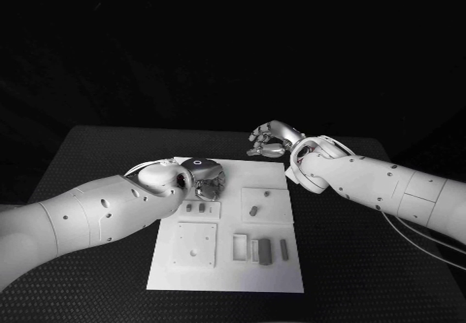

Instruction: Assemble the parts on the task board

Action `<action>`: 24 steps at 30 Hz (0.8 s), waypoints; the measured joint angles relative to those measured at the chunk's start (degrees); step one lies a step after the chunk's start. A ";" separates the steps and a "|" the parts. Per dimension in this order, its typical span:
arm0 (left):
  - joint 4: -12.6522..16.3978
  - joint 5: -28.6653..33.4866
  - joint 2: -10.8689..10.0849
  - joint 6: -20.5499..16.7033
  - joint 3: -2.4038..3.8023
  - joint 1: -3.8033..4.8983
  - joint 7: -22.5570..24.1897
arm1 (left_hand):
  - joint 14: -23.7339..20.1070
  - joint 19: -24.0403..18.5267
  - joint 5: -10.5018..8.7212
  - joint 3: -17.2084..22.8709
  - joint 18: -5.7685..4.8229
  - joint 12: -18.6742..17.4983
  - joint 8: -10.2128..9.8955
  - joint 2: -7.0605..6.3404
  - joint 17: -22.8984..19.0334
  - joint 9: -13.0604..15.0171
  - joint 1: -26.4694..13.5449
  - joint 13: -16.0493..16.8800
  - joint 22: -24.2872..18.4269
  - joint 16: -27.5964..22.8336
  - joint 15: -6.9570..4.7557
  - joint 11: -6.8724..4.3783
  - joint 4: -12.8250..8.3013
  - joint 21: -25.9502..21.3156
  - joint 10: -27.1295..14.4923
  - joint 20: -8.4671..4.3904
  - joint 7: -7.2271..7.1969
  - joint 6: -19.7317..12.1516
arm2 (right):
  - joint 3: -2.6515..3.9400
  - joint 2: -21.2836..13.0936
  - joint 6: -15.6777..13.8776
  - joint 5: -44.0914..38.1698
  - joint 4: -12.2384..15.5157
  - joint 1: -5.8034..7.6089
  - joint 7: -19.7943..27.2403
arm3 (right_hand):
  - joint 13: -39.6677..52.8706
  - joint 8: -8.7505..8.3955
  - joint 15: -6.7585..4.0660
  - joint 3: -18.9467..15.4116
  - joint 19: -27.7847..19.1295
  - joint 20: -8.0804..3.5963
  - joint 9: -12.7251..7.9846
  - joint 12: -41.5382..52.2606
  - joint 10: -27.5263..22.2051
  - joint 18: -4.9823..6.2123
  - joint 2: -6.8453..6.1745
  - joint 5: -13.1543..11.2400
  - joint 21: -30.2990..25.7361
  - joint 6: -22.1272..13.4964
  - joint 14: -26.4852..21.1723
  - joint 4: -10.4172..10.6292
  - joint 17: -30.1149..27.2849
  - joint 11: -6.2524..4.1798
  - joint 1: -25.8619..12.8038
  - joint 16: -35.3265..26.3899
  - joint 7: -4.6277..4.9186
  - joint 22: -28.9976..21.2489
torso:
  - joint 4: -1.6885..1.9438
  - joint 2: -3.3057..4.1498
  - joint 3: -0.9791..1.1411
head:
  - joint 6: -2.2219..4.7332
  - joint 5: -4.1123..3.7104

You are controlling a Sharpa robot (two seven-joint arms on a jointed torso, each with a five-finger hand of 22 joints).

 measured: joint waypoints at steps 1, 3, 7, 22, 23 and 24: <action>-0.03 -0.01 0.01 0.03 0.01 0.00 -0.02 | 0.00 0.00 0.00 0.00 0.02 -0.01 0.00 0.00 0.07 -0.03 0.00 -0.20 0.11 0.12 0.00 -0.20 0.00 0.13 0.20 0.00 -0.18 0.18 | 0.00 0.02 0.00 0.01 0.00 0.00 0.00 | -0.02 0.00 0.00 0.00 0.00 0.00 0.00 0.00 0.12 0.01 0.00 0.00 0.00 0.00 0.00 0.00 0.00 -0.12 0.00 0.00 0.00 0.00 | 0.00 0.00 0.00 | -0.01 -0.01; -0.09 -0.05 0.03 0.11 0.03 0.00 -0.09 | 0.00 0.20 0.00 0.00 0.05 -0.02 0.23 0.00 0.12 -0.07 0.00 -0.21 0.15 0.44 0.00 -0.30 0.00 0.21 0.31 -0.20 -0.30 0.30 | 0.00 0.08 0.00 0.02 -0.02 0.00 0.02 | -0.05 0.00 -0.20 0.00 0.00 0.00 0.00 0.00 0.21 0.01 0.00 0.00 0.00 0.00 0.20 0.00 0.00 -0.21 0.00 0.00 0.00 0.00 | 0.01 0.00 0.00 | -0.03 -0.01; -0.11 -0.17 0.03 0.28 0.08 0.01 -0.21 | 0.00 0.20 -0.32 0.00 0.07 -0.02 0.23 0.00 0.25 -0.14 0.00 -0.17 0.14 0.78 0.00 -0.15 0.00 0.21 0.56 -0.20 -0.30 0.30 | 0.00 0.09 0.00 0.03 -0.05 0.00 0.04 | -0.14 0.00 -0.20 0.00 0.00 0.00 0.00 0.00 0.34 0.00 0.00 0.00 0.00 0.00 0.20 0.00 0.06 -0.07 0.00 -0.21 0.00 0.02 | 0.03 -0.01 0.00 | -0.13 -0.01; -0.02 -1.34 0.04 1.80 0.25 0.15 -1.07 | 0.53 0.82 -0.32 0.00 0.14 0.51 0.99 0.23 0.76 -0.21 0.23 0.23 0.13 2.25 -0.49 -0.79 0.00 1.09 2.29 -0.62 -0.82 1.62 | 0.00 0.10 0.07 0.07 -0.05 0.00 0.06 | -0.69 0.21 -0.19 -0.16 0.44 0.00 -0.13 -0.22 0.41 0.02 0.00 0.00 -0.22 0.01 0.62 0.16 0.31 0.00 0.00 -0.43 -0.01 0.19 | 0.05 -0.06 -0.01 | -0.42 -0.10; 0.01 -1.42 0.01 1.85 0.26 0.16 -1.09 | 0.52 0.82 -0.32 0.03 0.15 0.51 0.99 0.23 0.81 -0.21 0.23 0.23 0.13 2.44 -0.49 -0.79 -0.03 1.10 2.30 -0.62 -0.82 1.62 | 0.00 0.09 0.08 0.07 -0.05 0.00 0.06 | -0.69 0.21 -0.19 -0.16 0.44 0.00 -0.13 -0.22 0.41 0.02 0.00 0.00 -0.22 0.01 0.62 0.16 0.31 0.00 0.00 -0.43 -0.01 0.19 | 0.06 -0.06 -0.01 | -0.44 -0.12; 0.04 -1.51 -0.01 1.89 0.26 0.17 -1.12 | 0.52 0.82 -0.32 0.13 0.16 0.51 1.13 0.23 0.82 -0.20 0.23 0.20 0.13 2.60 -0.49 -0.99 -0.13 1.09 2.49 -0.62 -0.82 1.63 | 0.00 0.09 0.09 0.08 -0.05 0.00 0.06 | -0.69 0.21 -0.19 -0.16 0.44 0.00 -0.13 -0.22 0.41 0.02 0.00 0.00 -0.22 0.01 0.62 0.16 0.31 0.00 0.00 -0.49 -0.01 0.19 | 0.06 -0.06 -0.01 | -0.47 -0.16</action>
